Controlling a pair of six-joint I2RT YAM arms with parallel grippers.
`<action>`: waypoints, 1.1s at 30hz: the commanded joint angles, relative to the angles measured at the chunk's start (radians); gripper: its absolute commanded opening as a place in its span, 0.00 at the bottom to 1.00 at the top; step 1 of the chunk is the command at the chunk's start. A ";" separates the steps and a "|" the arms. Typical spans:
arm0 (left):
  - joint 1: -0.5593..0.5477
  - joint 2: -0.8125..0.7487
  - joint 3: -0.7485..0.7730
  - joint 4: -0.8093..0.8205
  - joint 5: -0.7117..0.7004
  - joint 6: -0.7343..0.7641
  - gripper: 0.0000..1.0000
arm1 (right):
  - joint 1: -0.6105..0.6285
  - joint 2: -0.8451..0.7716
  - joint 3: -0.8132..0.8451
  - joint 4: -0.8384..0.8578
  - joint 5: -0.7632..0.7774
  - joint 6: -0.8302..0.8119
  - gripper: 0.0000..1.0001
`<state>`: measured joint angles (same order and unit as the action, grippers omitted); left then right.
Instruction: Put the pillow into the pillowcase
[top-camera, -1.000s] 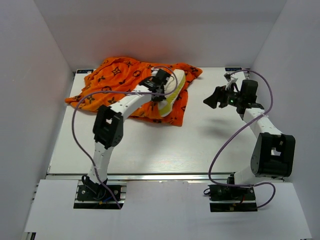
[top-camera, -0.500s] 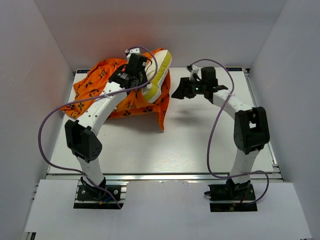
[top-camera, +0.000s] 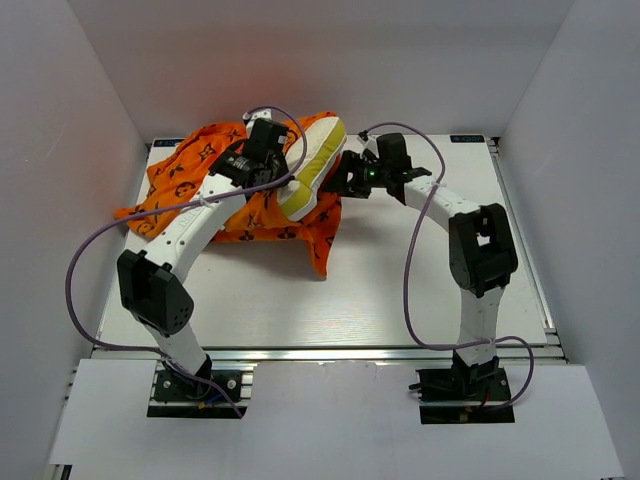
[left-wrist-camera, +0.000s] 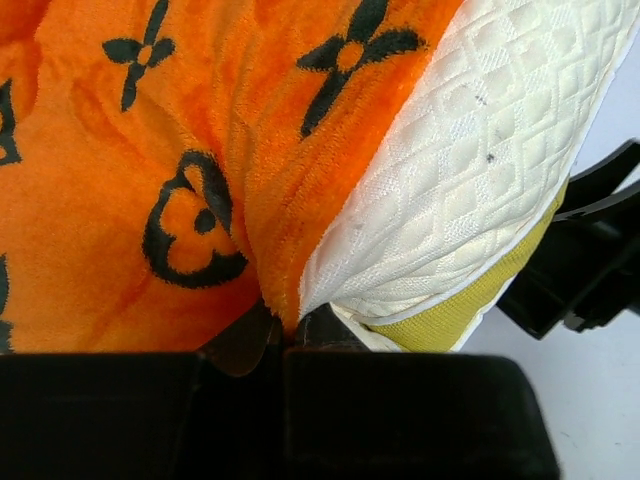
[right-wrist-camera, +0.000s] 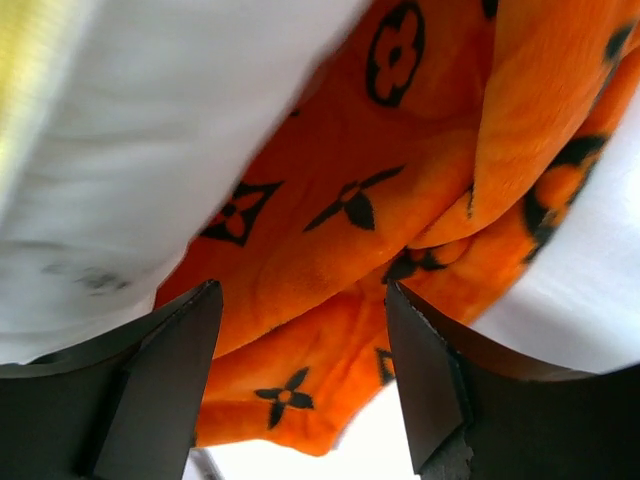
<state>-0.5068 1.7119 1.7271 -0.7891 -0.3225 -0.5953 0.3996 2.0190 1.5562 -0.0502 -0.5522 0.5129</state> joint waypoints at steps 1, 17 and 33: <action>0.005 -0.129 0.015 0.076 0.005 -0.049 0.00 | 0.007 0.009 -0.040 0.064 -0.011 0.131 0.71; 0.008 -0.254 -0.090 0.122 0.106 -0.181 0.00 | 0.031 0.112 0.061 0.187 -0.015 0.236 0.32; 0.068 -0.077 -0.193 0.099 -0.013 -0.077 0.00 | -0.114 -0.387 -0.467 0.235 -0.164 0.018 0.00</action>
<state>-0.4694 1.5742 1.5269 -0.7334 -0.2417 -0.7208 0.3134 1.7332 1.1633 0.1417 -0.6548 0.6003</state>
